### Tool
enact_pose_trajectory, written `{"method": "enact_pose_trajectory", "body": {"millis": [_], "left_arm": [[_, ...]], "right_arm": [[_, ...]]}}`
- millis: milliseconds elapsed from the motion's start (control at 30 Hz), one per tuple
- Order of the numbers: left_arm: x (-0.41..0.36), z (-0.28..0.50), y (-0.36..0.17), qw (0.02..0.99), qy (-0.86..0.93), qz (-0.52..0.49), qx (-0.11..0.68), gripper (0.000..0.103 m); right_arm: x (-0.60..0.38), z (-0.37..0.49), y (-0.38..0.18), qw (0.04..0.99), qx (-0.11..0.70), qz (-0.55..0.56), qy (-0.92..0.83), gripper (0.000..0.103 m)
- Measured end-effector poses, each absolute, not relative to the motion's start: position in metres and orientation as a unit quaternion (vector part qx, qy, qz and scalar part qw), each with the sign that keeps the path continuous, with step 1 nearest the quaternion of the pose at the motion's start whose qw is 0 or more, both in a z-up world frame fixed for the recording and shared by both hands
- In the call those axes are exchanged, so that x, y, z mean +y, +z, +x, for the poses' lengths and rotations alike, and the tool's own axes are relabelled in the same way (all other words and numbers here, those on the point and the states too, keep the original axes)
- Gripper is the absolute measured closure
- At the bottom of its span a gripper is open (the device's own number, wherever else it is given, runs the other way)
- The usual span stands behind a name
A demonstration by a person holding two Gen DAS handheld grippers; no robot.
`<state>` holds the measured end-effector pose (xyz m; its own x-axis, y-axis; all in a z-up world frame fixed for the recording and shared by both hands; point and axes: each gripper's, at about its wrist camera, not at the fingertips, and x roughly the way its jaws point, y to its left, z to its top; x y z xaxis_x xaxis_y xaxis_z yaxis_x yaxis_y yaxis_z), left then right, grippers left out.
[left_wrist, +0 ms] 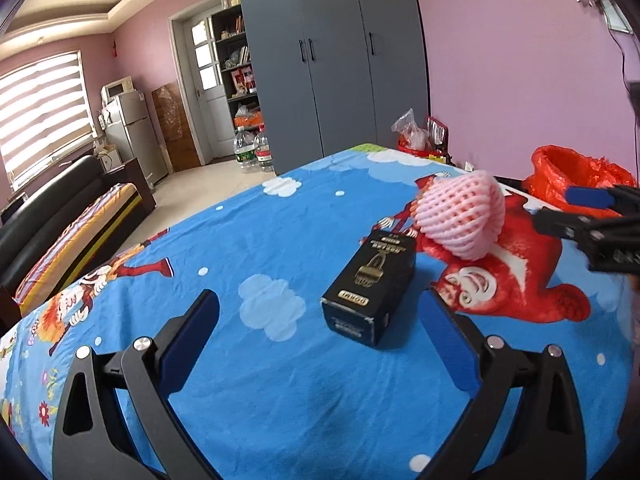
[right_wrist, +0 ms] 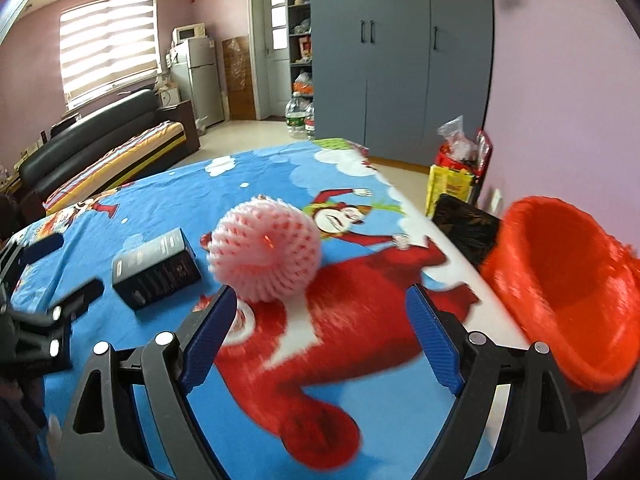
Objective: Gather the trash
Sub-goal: 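Move both tools back over the bed toward the black box and pink net, then grasp the black DORMI box with the left tool while the right tool grasps the pink foam net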
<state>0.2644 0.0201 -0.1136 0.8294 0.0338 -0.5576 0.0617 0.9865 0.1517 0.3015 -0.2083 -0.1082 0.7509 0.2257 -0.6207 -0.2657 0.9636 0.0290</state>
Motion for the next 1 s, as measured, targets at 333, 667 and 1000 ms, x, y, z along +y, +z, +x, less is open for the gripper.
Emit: {"method": "enact_pose_trajectory", "body": {"millis": [333,667,1000], "left_arm": [[0.042,0.272,-0.118,0.949,-0.012,0.049,0.311,0.006],[0.035,0.292,-0.117,0.943,-0.026,0.035,0.329,0.007],[0.016,0.324,-0.134,0.923,-0.067,0.033,0.377,0.024]], "right_arm": [[-0.172,0.360,-0.115,0.920,0.356,-0.010,0.161,0.019],[-0.170,0.361,-0.121,0.913,0.353,0.007,0.207,0.062],[-0.204,0.335,-0.104,0.927,0.324,0.027,0.188,0.064]]}}
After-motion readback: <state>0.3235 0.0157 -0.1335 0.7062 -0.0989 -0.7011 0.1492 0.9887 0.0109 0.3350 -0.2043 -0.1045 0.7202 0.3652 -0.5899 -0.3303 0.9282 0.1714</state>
